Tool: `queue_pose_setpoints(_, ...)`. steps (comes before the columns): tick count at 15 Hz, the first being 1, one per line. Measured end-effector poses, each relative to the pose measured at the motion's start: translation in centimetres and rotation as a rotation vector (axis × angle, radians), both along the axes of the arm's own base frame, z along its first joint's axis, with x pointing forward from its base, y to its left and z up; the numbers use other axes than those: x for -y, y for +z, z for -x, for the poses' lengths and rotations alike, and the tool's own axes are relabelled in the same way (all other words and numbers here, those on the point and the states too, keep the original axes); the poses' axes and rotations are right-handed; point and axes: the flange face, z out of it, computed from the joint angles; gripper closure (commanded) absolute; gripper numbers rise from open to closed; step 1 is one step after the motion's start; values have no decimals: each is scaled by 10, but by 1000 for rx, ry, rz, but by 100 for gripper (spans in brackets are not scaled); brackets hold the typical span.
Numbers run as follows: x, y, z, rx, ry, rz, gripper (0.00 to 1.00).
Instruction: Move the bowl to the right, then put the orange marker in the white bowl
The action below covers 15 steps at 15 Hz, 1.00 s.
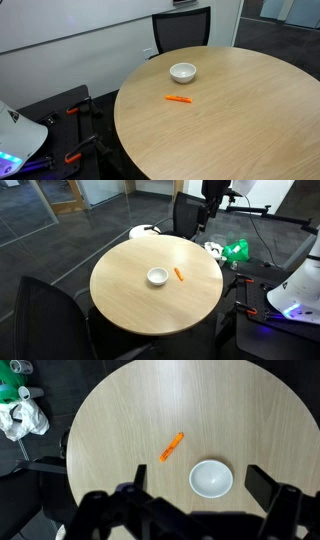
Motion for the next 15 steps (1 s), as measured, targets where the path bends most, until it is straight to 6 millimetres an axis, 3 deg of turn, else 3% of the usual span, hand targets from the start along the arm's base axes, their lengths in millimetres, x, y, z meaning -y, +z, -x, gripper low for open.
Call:
queue_pose_setpoints(9, 2, 0, -1, 2, 0, 2, 0)
queue_pose_setpoints(12, 15, 3, -4, 21, -3, 34, 0)
queue_pose_setpoints(15, 41, 5, -16, 75, -1, 44, 0)
